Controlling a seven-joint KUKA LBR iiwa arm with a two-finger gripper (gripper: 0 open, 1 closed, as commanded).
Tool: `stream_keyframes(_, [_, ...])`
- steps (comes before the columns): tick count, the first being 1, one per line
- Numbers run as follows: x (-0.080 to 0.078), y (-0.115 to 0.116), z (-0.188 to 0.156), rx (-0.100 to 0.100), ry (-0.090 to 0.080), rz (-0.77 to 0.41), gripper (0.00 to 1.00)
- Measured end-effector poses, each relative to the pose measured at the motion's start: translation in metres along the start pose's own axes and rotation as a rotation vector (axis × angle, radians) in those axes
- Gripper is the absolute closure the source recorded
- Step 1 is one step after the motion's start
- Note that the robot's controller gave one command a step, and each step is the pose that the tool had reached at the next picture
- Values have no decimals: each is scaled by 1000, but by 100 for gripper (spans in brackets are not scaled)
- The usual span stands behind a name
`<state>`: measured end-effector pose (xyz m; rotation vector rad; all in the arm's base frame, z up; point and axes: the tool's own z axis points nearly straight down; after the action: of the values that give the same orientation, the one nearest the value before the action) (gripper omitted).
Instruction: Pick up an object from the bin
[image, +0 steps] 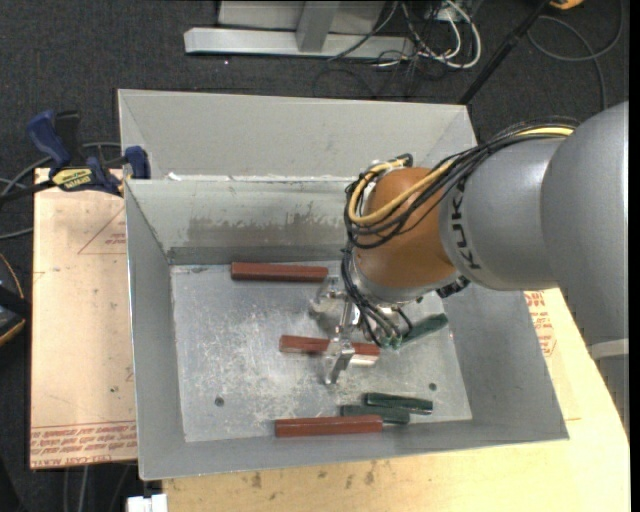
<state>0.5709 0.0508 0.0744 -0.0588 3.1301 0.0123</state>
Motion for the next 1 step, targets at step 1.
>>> stream_keyframes(1, [0,-12,-27,6,7,82,0])
